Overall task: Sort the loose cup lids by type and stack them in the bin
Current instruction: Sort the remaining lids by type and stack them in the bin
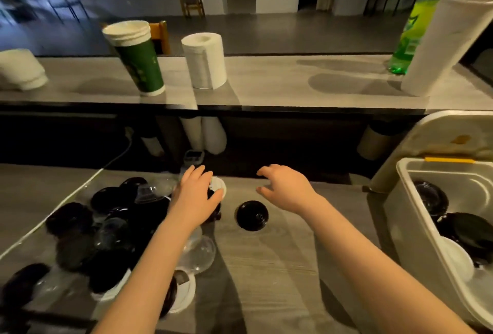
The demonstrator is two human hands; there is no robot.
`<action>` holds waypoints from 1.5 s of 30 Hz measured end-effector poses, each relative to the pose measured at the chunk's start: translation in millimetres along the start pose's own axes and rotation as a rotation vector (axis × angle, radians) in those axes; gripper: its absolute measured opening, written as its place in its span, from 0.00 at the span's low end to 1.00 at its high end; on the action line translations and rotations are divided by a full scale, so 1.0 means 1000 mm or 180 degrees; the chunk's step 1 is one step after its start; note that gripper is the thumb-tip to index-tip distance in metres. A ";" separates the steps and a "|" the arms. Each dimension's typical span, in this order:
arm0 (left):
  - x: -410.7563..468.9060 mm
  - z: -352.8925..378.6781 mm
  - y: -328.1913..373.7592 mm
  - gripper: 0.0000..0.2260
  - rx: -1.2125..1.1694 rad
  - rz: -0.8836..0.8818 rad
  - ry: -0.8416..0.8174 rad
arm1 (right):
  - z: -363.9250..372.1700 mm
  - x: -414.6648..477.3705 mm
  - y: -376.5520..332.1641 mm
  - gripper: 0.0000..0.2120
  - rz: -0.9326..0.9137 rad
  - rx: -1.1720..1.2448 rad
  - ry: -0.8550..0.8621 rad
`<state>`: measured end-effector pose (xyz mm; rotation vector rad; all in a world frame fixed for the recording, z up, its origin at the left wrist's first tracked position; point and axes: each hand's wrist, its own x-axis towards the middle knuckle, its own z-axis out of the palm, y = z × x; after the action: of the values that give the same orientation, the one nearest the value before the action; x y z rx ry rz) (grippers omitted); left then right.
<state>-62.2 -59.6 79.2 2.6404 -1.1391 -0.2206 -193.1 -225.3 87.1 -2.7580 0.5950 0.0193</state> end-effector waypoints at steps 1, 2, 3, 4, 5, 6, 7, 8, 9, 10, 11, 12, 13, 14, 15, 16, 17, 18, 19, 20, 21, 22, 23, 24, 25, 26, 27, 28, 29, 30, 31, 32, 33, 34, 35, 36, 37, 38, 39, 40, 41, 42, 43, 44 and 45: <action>0.002 -0.001 -0.016 0.25 -0.0040 -0.0061 -0.0017 | 0.008 0.007 -0.009 0.23 0.0043 -0.0032 -0.0074; 0.005 0.000 -0.031 0.25 -0.0042 -0.0119 -0.0032 | 0.016 0.014 -0.016 0.23 0.0094 -0.0058 -0.0150; 0.007 0.002 -0.046 0.25 -0.0013 -0.0151 -0.0046 | 0.026 0.021 -0.023 0.23 0.0152 -0.0080 -0.0225; 0.010 0.004 -0.061 0.25 0.0037 -0.0161 -0.0075 | 0.036 0.028 -0.027 0.23 0.0221 -0.0103 -0.0312; 0.013 0.007 -0.074 0.25 0.0078 -0.0160 -0.0115 | 0.047 0.034 -0.030 0.23 0.0306 -0.0112 -0.0417; 0.016 0.011 -0.085 0.25 0.0078 -0.0151 -0.0176 | 0.058 0.039 -0.032 0.23 0.0400 -0.0095 -0.0534; 0.020 0.014 -0.093 0.25 0.0028 -0.0133 -0.0257 | 0.070 0.043 -0.032 0.23 0.0492 -0.0060 -0.0623; 0.024 0.017 -0.100 0.25 -0.0048 -0.0107 -0.0354 | 0.081 0.046 -0.031 0.23 0.0584 -0.0019 -0.0669; 0.029 0.021 -0.104 0.25 -0.0122 -0.0076 -0.0453 | 0.092 0.048 -0.030 0.23 0.0679 0.0024 -0.0692; 0.035 0.025 -0.107 0.26 -0.0180 -0.0047 -0.0549 | 0.103 0.049 -0.028 0.25 0.0790 0.0067 -0.0726; 0.040 0.029 -0.109 0.26 -0.0213 -0.0031 -0.0644 | 0.113 0.049 -0.025 0.28 0.0920 0.0108 -0.0790; 0.045 0.034 -0.109 0.27 -0.0210 -0.0018 -0.0735 | 0.122 0.048 -0.023 0.32 0.1052 0.0150 -0.0892; 0.050 0.038 -0.109 0.28 -0.0177 -0.0003 -0.0844 | 0.131 0.048 -0.021 0.37 0.1161 0.0189 -0.1005; 0.055 0.043 -0.108 0.30 -0.0122 0.0026 -0.0965 | 0.139 0.048 -0.019 0.41 0.1247 0.0213 -0.1103; 0.059 0.048 -0.108 0.31 -0.0056 0.0065 -0.1070 | 0.146 0.047 -0.017 0.45 0.1305 0.0210 -0.1167; 0.064 0.053 -0.107 0.33 0.0010 0.0102 -0.1152 | 0.152 0.047 -0.016 0.46 0.1336 0.0185 -0.1194; 0.067 0.057 -0.107 0.35 0.0075 0.0134 -0.1211 | 0.157 0.048 -0.016 0.46 0.1335 0.0146 -0.1171; 0.072 0.060 -0.106 0.37 0.0129 0.0143 -0.1264 | 0.160 0.049 -0.015 0.45 0.1321 0.0113 -0.1109; 0.076 0.063 -0.107 0.39 0.0154 0.0132 -0.1318 | 0.161 0.050 -0.014 0.44 0.1290 0.0102 -0.1011; 0.081 0.065 -0.108 0.41 0.0138 0.0089 -0.1376 | 0.161 0.051 -0.012 0.43 0.1254 0.0128 -0.0901; 0.087 0.067 -0.109 0.43 0.0085 0.0033 -0.1429 | 0.160 0.052 -0.009 0.42 0.1220 0.0215 -0.0772; 0.092 0.068 -0.111 0.45 0.0013 -0.0017 -0.1462 | 0.157 0.053 -0.006 0.42 0.1212 0.0407 -0.0610; 0.097 0.068 -0.113 0.47 -0.0057 -0.0064 -0.1484 | 0.153 0.053 -0.004 0.42 0.1220 0.0691 -0.0405; 0.100 0.069 -0.115 0.49 -0.0124 -0.0112 -0.1511 | 0.148 0.054 -0.003 0.43 0.1239 0.1006 -0.0185; 0.104 0.070 -0.118 0.50 -0.0186 -0.0155 -0.1556 | 0.143 0.055 -0.002 0.45 0.1237 0.1275 0.0039; 0.106 0.071 -0.120 0.50 -0.0234 -0.0178 -0.1613 | 0.138 0.056 -0.002 0.46 0.1215 0.1455 0.0243; 0.107 0.073 -0.122 0.51 -0.0254 -0.0178 -0.1660 | 0.134 0.058 -0.003 0.46 0.1175 0.1561 0.0415; 0.108 0.074 -0.123 0.51 -0.0251 -0.0163 -0.1662 | 0.132 0.059 -0.004 0.46 0.1135 0.1634 0.0536; 0.107 0.074 -0.124 0.51 -0.0236 -0.0143 -0.1613 | 0.129 0.060 -0.006 0.46 0.1097 0.1697 0.0607; 0.107 0.074 -0.124 0.50 -0.0229 -0.0121 -0.1527 | 0.128 0.061 -0.008 0.45 0.1070 0.1759 0.0632; 0.106 0.073 -0.125 0.49 -0.0252 -0.0109 -0.1437 | 0.127 0.062 -0.010 0.45 0.1049 0.1814 0.0644; 0.105 0.070 -0.124 0.48 -0.0309 -0.0106 -0.1354 | 0.125 0.062 -0.012 0.45 0.1039 0.1864 0.0666; 0.103 0.066 -0.123 0.46 -0.0374 -0.0110 -0.1278 | 0.123 0.062 -0.015 0.45 0.1031 0.1906 0.0713; 0.101 0.061 -0.122 0.45 -0.0419 -0.0090 -0.1190 | 0.120 0.061 -0.017 0.45 0.1028 0.1942 0.0772; 0.098 0.055 -0.120 0.44 -0.0426 -0.0042 -0.1092 | 0.116 0.060 -0.020 0.45 0.1018 0.1974 0.0835; 0.095 0.048 -0.116 0.43 -0.0414 0.0032 -0.0985 | 0.112 0.058 -0.022 0.44 0.1002 0.2014 0.0890; 0.092 0.040 -0.112 0.43 -0.0417 0.0100 -0.0875 | 0.106 0.056 -0.023 0.44 0.0977 0.2064 0.0938; 0.088 0.031 -0.106 0.43 -0.0447 0.0143 -0.0770 | 0.101 0.053 -0.024 0.43 0.0948 0.2114 0.0988; 0.085 0.023 -0.098 0.44 -0.0487 0.0173 -0.0682 | 0.094 0.049 -0.024 0.43 0.0917 0.2145 0.1058; 0.081 0.016 -0.090 0.44 -0.0521 0.0217 -0.0597 | 0.087 0.044 -0.024 0.43 0.0898 0.2148 0.1148; 0.077 0.009 -0.081 0.44 -0.0544 0.0279 -0.0521 | 0.079 0.038 -0.022 0.42 0.0887 0.2136 0.1249; 0.073 0.002 -0.070 0.44 -0.0563 0.0354 -0.0449 | 0.071 0.032 -0.019 0.42 0.0881 0.2126 0.1349; 0.070 -0.003 -0.059 0.44 -0.0584 0.0431 -0.0388 | 0.063 0.025 -0.015 0.41 0.0882 0.2119 0.1446; 0.067 -0.008 -0.045 0.44 -0.0596 0.0518 -0.0322 | 0.054 0.016 -0.010 0.40 0.0888 0.2107 0.1550; 0.064 -0.011 -0.031 0.44 -0.0601 0.0614 -0.0257 | 0.046 0.008 -0.004 0.39 0.0893 0.2083 0.1664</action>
<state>5.8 -84.0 78.0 2.3600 -1.3197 -0.3796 -182.3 -210.9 44.5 -2.0158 0.9167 -0.7152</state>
